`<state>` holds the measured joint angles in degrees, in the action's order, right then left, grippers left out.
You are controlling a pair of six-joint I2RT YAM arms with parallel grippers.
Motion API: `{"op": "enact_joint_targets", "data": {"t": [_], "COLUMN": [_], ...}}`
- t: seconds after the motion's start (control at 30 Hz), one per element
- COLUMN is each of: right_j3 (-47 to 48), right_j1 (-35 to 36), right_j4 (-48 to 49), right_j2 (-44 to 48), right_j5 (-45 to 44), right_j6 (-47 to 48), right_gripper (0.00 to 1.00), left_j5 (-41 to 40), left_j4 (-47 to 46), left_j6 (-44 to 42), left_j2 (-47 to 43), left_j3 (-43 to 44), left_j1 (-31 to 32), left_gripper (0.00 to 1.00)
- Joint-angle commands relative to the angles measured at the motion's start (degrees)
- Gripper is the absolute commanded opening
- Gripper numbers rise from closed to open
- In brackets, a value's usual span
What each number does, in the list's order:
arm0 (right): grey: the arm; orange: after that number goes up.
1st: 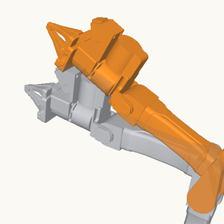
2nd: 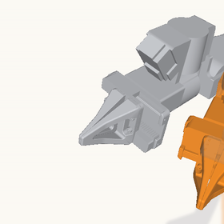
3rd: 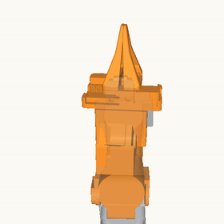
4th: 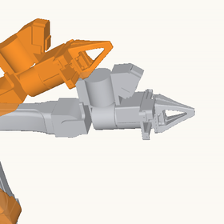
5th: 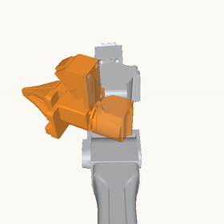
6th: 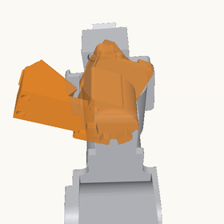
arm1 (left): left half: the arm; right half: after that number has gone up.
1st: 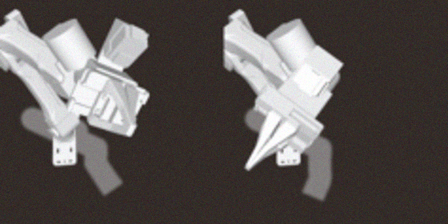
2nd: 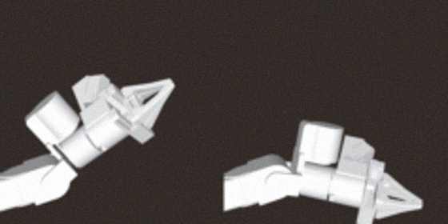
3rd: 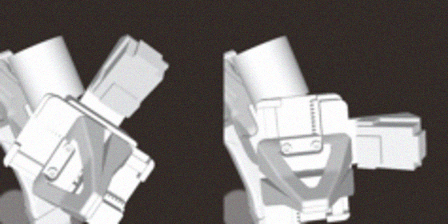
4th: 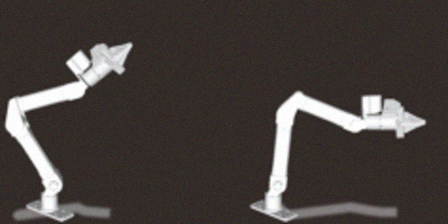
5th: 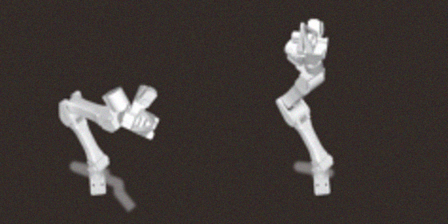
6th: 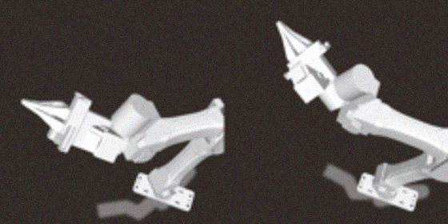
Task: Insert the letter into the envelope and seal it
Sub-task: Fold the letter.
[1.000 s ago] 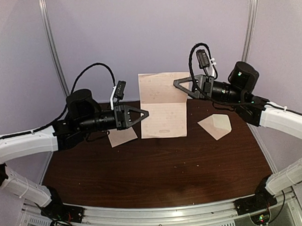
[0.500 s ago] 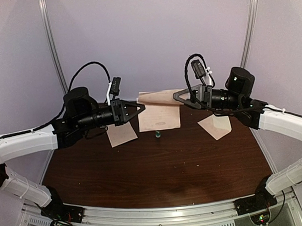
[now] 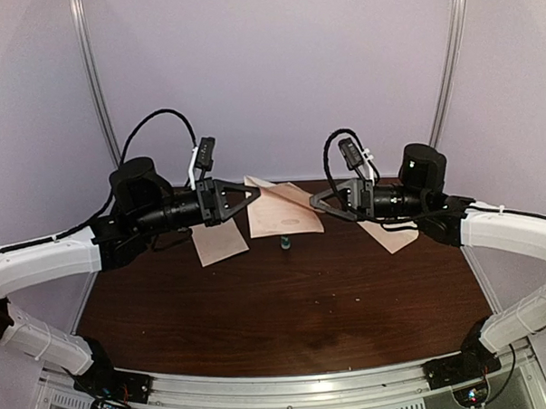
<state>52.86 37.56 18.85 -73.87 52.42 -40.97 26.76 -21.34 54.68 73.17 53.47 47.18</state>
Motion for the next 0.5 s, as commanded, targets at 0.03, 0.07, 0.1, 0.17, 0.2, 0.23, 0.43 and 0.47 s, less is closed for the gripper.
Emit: {"op": "enact_joint_targets", "data": {"t": [0.03,0.07,0.1,0.17,0.2,0.23,0.43,0.47], "right_j3": [-1.66,-1.94,-2.25,-2.62,-2.73,-2.79,-1.44,-1.14], "right_j1": [-0.12,-0.12,-0.14,-0.16,-0.19,-0.13,-0.69,-0.89], "right_j4": [0.42,0.16,-0.24,-1.51,-2.23,-3.03,-9.08,-9.33], "right_j2": [1.54,2.18,2.85,4.34,5.0,5.84,9.59,9.74], "right_j5": [-0.55,-0.59,-0.64,-0.81,-0.9,-0.92,-4.54,-4.93], "right_j6": [-0.04,-0.01,0.07,0.65,1.14,1.58,4.31,4.33], "right_gripper": [0.89,0.91,0.93,0.97,0.98,0.99,1.0,1.0], "left_j5": [-2.19,-2.62,-3.0,-3.3,-3.37,-3.39,-3.42,-3.46], "left_j4": [-1.62,-1.21,-0.9,-0.72,-0.72,-0.64,0.04,0.09], "left_j6": [-2.36,-2.54,-2.79,-2.99,-2.92,-2.95,-3.95,-4.35], "left_j2": [-3.29,-3.62,-3.84,-4.27,-4.46,-4.56,-5.34,-5.52], "left_j3": [-1.08,-1.15,-1.24,-1.54,-1.67,-1.7,-1.71,-1.71], "left_j1": [-0.42,-0.5,-0.51,-0.66,-0.8,-0.9,-1.21,-1.21], "left_gripper": [0.0,0.0,0.0,0.0,0.0,0.0,0.0,0.0]}}
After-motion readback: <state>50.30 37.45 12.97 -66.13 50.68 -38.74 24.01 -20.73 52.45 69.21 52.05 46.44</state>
